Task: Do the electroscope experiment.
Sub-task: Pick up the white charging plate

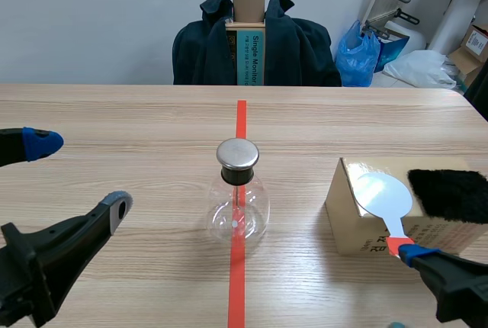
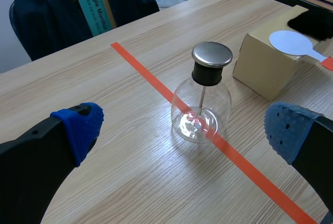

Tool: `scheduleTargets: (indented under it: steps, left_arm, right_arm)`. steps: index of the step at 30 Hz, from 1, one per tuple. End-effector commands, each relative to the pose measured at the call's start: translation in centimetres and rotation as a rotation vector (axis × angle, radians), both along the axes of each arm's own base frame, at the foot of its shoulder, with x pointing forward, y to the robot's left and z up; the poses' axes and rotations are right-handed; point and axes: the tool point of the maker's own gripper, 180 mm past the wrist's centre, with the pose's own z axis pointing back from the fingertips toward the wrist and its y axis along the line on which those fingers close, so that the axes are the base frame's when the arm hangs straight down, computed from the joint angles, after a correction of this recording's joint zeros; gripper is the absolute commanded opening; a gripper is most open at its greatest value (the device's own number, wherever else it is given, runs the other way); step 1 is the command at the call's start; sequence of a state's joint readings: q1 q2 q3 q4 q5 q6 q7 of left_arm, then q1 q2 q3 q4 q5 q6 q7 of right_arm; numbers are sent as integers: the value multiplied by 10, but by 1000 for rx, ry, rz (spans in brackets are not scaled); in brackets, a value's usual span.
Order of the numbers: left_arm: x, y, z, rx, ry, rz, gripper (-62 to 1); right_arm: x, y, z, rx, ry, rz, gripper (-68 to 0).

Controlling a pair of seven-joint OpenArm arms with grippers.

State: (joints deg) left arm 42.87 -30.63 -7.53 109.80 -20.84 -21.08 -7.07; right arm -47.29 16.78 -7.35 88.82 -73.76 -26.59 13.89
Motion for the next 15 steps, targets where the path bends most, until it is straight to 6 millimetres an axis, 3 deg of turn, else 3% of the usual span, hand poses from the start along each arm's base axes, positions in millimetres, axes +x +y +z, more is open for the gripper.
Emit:
scheduleTargets:
  steps: [1,7,15]
  left_arm:
    - [1,-4,8,-27,-20,-6,14]
    - [1,-4,8,-27,-20,-6,14]
    - [1,-4,8,-27,-20,-6,14]
  right_arm:
    - [22,-4,16,-8,-85,-5,4]
    - [47,-10,27,-4,-224,-57,4]
    - [55,-14,28,-8,-243,-86,4]
